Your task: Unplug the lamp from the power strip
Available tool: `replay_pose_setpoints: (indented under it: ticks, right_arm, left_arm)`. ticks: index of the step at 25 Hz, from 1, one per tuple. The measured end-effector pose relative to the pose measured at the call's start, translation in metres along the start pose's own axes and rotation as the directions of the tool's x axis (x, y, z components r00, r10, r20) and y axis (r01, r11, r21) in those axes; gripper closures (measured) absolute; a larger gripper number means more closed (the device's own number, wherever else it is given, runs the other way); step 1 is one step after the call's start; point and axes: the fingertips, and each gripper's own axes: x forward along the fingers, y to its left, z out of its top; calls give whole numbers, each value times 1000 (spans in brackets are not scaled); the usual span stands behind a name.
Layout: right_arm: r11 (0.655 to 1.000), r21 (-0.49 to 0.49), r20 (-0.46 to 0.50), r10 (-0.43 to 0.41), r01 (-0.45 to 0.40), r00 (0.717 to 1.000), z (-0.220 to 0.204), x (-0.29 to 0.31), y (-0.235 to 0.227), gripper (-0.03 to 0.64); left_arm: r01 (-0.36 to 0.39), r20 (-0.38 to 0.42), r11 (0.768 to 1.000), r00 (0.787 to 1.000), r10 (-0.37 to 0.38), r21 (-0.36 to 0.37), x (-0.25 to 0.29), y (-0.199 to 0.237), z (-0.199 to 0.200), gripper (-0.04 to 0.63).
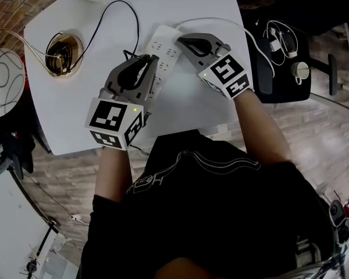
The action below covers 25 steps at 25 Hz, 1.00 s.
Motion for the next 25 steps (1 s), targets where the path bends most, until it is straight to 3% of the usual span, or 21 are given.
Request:
replay_pose_setpoints:
  ticks: [5, 13, 15, 25]
  right_arm:
    - [995, 94, 9, 14, -15, 1000, 5, -2, -3, 620]
    - [977, 213, 122, -36, 9, 992, 54, -55, 10, 620]
    - [969, 247, 166, -21, -21, 986, 67, -72, 22, 620]
    - [973, 176, 224, 108, -150, 969, 107, -141, 96, 620]
  left_arm:
    - [5, 2, 999, 1000, -5, -44, -11, -3, 1, 549]
    - [-19, 32, 991, 999, 23, -129, -45, -16, 9, 548]
    - [-25, 32, 991, 999, 29, -132, -55, -23, 10, 548]
    - [-37, 86, 990, 995, 49, -139, -116, -66, 14, 548]
